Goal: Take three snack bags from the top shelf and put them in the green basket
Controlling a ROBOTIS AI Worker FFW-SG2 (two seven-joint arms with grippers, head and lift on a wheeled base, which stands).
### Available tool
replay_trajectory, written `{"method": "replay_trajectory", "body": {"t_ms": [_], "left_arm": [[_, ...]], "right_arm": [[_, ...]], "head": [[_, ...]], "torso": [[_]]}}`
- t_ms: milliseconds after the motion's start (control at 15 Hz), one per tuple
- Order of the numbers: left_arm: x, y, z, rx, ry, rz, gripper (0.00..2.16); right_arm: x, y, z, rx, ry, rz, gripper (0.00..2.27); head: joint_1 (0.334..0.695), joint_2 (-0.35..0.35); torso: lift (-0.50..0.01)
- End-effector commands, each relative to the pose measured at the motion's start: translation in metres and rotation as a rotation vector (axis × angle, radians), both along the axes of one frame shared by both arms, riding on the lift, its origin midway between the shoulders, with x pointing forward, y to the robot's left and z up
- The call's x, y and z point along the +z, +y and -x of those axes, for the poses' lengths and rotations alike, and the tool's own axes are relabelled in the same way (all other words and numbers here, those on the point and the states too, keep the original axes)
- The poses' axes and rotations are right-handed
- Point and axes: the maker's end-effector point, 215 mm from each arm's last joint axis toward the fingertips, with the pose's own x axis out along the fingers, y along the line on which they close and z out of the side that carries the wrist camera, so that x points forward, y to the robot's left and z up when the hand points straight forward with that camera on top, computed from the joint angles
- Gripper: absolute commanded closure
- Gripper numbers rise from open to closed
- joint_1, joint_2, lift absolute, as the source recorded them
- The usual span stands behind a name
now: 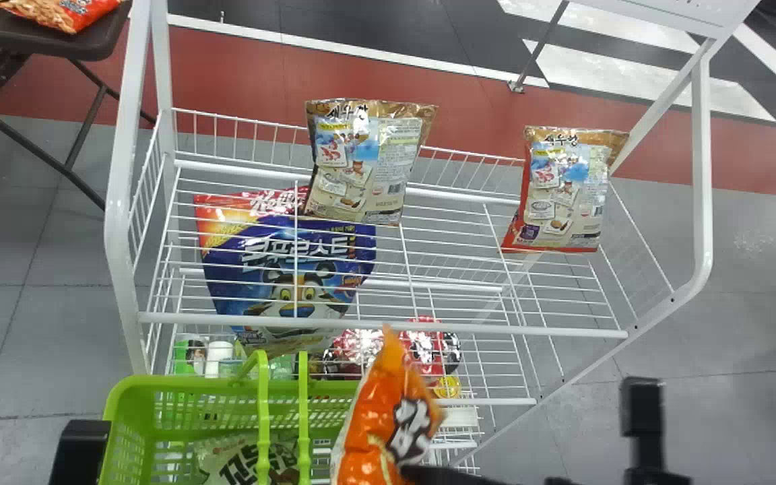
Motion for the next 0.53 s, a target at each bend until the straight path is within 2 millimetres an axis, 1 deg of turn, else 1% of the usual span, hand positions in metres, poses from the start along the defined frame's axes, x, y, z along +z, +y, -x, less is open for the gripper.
{"method": "replay_trajectory", "body": {"t_ms": [0, 133, 200, 333, 467], "left_arm": [[0.002, 0.0, 0.004, -0.002, 0.0, 0.002, 1.77], [0.003, 0.0, 0.006, -0.001, 0.002, 0.002, 1.77], [0.004, 0.0, 0.008, 0.0, 0.002, 0.002, 1.77], [0.004, -0.001, 0.01, -0.001, 0.001, 0.0, 1.77], [0.004, -0.001, 0.011, 0.001, 0.001, -0.004, 1.77]], "right_arm": [[-0.036, 0.022, 0.016, 0.066, 0.103, -0.012, 1.95], [-0.057, 0.034, 0.007, 0.105, 0.093, 0.03, 1.95], [-0.067, 0.04, -0.001, 0.131, 0.059, 0.076, 1.95], [-0.082, 0.055, -0.013, 0.173, 0.021, 0.15, 1.95], [-0.098, 0.063, -0.029, 0.211, -0.034, 0.245, 1.95]], "head": [[0.695, -0.35], [0.695, -0.35], [0.695, -0.35], [0.695, -0.35], [0.695, -0.35]], "torso": [[-0.035], [-0.035], [-0.035], [-0.035], [-0.035]]}}
